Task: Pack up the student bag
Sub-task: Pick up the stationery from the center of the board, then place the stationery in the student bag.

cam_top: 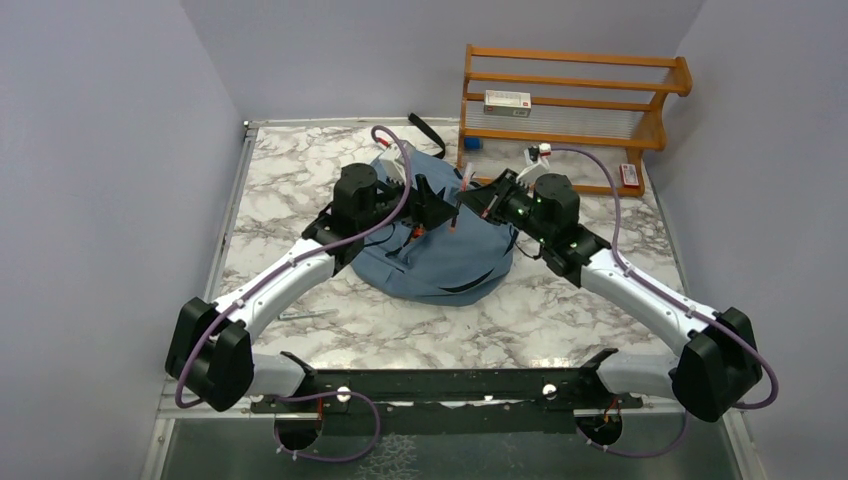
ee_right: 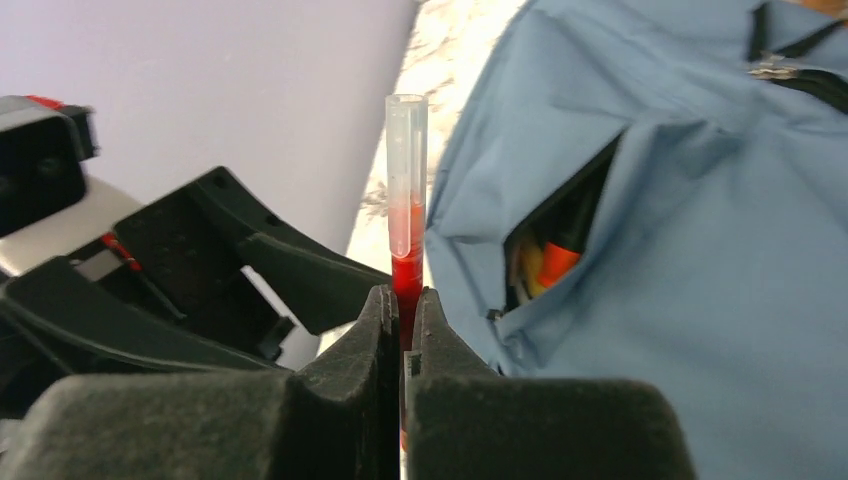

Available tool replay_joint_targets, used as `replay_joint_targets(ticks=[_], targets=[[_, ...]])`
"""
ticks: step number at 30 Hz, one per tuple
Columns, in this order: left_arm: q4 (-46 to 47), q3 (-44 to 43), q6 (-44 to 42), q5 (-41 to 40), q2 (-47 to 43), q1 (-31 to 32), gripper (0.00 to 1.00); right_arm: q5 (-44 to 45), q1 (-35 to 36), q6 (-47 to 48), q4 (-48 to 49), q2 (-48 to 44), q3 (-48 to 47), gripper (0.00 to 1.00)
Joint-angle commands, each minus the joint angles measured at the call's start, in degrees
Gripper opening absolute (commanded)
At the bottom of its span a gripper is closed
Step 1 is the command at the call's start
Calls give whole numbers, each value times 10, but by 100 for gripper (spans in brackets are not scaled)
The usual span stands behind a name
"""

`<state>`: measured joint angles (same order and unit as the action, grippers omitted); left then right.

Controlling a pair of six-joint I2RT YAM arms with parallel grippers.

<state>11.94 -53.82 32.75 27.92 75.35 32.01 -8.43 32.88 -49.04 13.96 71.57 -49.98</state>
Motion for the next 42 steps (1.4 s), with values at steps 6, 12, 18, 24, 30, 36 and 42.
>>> replay_joint_targets(ticks=[6, 12, 18, 24, 30, 36, 42], targets=[[-173, -77, -163, -181, 53, 2, 63, 113, -1, 25, -115, -46, 3, 0], [-241, -123, -248, -271, 104, 19, 66, 114, -1, 23, -123, -61, 23, 0], [-272, -161, -296, -361, 140, 43, 67, 120, -2, 23, -125, -68, 29, 1], [-287, -181, -318, -394, 176, 62, 68, 113, -1, 19, -125, -65, 29, 1], [-293, -184, -324, -420, 191, 78, 57, 96, -1, 15, -121, -62, 31, 1], [-294, -178, -317, -435, 186, 79, 27, 45, -1, 3, -110, -45, 19, 1], [-297, -178, -325, -454, 184, 79, 6, -16, -1, 9, -90, -6, 11, 2]])
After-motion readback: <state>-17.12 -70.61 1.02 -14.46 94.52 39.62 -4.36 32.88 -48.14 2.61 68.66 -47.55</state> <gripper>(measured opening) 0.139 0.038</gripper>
